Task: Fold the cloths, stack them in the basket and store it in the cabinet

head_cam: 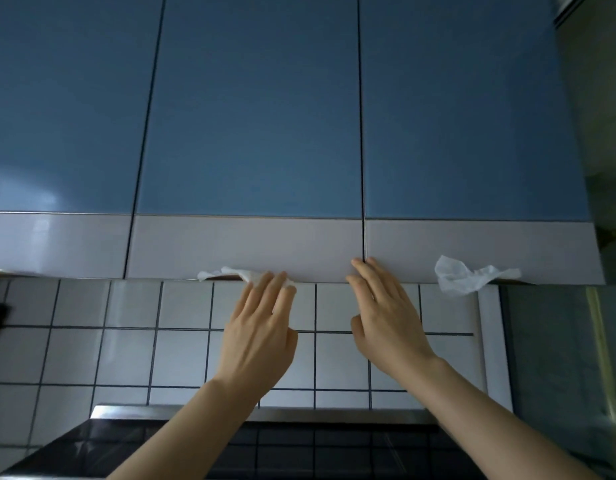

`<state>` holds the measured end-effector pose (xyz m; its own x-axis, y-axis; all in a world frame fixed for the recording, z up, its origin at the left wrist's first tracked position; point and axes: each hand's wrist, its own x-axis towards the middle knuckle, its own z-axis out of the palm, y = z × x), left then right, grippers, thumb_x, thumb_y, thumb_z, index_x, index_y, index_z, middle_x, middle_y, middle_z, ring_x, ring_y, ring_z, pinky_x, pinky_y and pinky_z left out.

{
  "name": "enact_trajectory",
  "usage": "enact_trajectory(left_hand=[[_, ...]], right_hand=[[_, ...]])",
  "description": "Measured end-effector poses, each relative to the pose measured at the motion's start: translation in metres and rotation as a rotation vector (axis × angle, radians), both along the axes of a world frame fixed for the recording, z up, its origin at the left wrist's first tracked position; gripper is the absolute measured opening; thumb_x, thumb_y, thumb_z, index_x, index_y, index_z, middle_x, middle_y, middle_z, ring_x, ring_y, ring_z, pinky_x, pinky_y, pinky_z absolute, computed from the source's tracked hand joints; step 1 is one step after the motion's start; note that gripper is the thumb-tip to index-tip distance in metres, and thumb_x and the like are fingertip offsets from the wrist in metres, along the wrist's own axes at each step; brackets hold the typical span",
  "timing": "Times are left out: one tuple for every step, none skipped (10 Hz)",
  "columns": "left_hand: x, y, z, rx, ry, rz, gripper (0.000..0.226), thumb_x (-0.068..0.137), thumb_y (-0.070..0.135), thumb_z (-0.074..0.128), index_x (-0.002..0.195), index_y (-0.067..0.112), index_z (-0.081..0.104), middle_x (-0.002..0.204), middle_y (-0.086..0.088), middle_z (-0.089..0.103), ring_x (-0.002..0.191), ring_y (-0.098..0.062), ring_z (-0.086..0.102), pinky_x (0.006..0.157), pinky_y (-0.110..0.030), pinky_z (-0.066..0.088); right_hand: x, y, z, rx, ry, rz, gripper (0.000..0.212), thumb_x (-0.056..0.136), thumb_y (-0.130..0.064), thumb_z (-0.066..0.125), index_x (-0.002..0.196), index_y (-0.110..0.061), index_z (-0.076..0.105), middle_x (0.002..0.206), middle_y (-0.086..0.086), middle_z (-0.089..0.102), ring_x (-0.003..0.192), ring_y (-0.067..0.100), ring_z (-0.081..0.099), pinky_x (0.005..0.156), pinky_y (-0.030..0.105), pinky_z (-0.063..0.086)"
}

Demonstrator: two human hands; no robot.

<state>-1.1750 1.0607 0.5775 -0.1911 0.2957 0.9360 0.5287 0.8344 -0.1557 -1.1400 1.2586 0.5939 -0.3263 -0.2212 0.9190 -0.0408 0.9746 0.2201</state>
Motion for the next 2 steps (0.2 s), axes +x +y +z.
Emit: enact_trajectory(left_hand=[[0.016, -0.011, -0.004, -0.012, -0.059, -0.072, 0.061, 0.078, 0.006, 0.058, 0.136, 0.012, 0.042, 0.153, -0.008, 0.032, 0.144, -0.026, 0.025, 0.116, -0.040, 0.026], [0.038, -0.028, -0.007, -0.022, -0.092, -0.083, 0.065, 0.079, 0.007, 0.058, 0.141, 0.014, 0.038, 0.153, -0.005, 0.033, 0.144, -0.024, 0.023, 0.112, -0.032, 0.021]], right_hand=[[0.019, -0.009, -0.002, -0.014, -0.028, 0.019, 0.058, 0.076, -0.003, 0.062, 0.132, -0.001, 0.047, 0.142, 0.014, 0.043, 0.138, 0.032, 0.034, 0.110, 0.043, 0.036], [0.048, -0.025, -0.009, -0.051, -0.072, 0.041, 0.053, 0.079, -0.006, 0.061, 0.130, -0.002, 0.048, 0.134, 0.013, 0.051, 0.135, 0.031, 0.039, 0.110, 0.037, 0.033]])
